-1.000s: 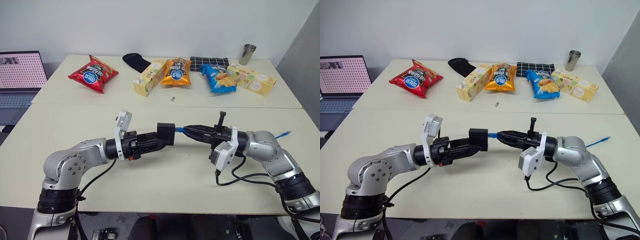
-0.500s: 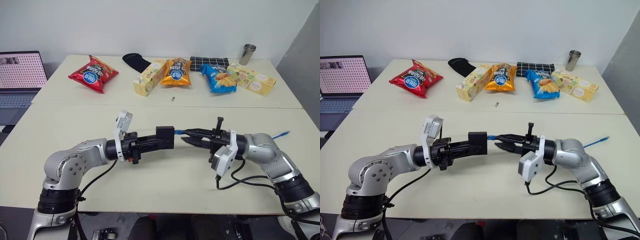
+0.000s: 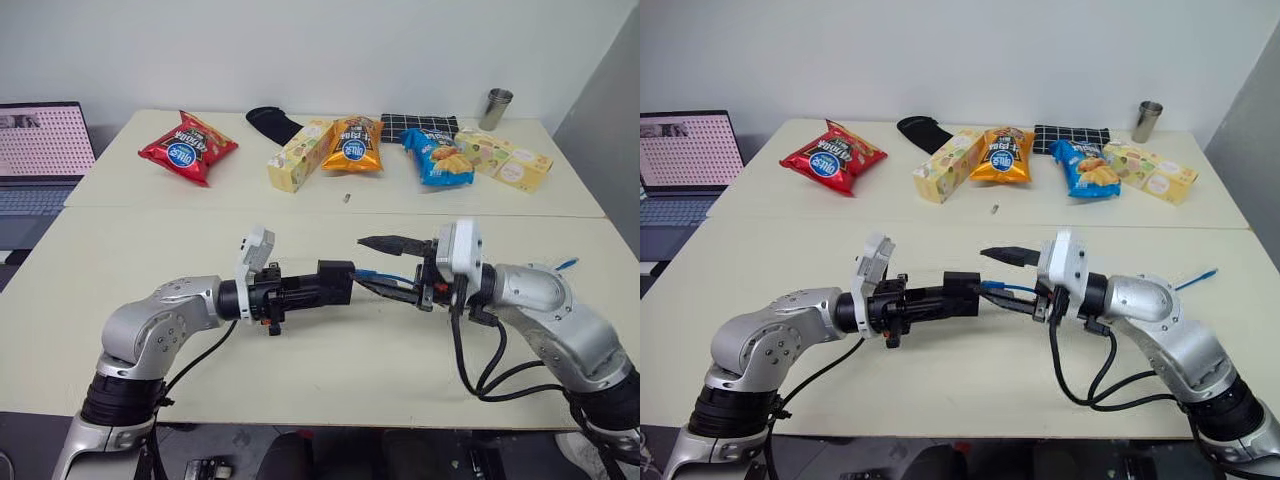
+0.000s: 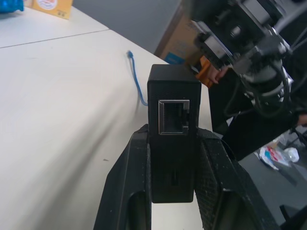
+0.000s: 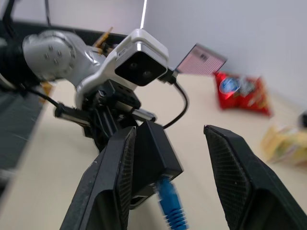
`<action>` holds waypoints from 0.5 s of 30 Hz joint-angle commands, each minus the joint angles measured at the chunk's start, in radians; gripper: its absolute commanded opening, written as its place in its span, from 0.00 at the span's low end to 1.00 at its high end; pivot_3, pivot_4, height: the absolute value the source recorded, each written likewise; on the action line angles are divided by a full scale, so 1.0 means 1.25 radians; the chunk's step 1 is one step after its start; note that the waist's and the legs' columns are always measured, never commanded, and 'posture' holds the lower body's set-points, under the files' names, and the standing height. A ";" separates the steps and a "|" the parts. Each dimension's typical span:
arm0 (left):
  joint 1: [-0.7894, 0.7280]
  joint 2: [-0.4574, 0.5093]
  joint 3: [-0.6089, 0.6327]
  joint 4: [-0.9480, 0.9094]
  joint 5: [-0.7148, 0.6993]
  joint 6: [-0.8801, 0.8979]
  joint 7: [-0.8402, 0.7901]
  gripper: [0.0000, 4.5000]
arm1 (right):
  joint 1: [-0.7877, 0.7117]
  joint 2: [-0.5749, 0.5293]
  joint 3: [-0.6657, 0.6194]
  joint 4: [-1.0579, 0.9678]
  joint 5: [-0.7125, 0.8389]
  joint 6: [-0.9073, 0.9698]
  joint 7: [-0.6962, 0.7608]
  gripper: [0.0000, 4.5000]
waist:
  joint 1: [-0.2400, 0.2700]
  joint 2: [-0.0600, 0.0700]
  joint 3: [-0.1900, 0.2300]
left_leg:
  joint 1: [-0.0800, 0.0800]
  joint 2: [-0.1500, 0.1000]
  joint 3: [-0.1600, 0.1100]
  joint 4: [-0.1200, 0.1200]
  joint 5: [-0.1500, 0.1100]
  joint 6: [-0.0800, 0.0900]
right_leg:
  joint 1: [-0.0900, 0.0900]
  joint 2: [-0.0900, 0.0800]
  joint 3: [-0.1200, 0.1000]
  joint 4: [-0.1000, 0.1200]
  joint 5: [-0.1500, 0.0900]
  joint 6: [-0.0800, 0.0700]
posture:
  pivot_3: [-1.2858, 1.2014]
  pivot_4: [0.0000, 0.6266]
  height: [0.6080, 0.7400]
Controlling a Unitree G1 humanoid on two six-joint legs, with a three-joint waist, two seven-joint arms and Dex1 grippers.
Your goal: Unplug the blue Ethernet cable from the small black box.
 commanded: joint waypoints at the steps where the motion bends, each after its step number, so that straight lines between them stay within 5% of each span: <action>1: -0.005 0.011 -0.012 -0.028 0.016 -0.048 -0.050 0.18 | -0.022 0.005 -0.056 0.009 0.164 0.169 -0.007 0.53 | 0.000 0.000 0.000 | 0.000 0.000 0.000 0.000 0.000 0.000 | 0.000 0.000 0.000 0.000 0.000 0.000 | 0.52 0.24 1.00; 15: 0.002 0.025 -0.022 -0.033 0.043 -0.079 -0.092 0.18 | -0.038 0.002 -0.085 0.048 0.161 0.308 0.094 0.53 | -0.001 0.000 0.000 | 0.000 0.000 0.000 0.000 0.000 0.001 | 0.000 0.000 0.000 -0.001 0.000 0.000 | 0.52 0.24 1.00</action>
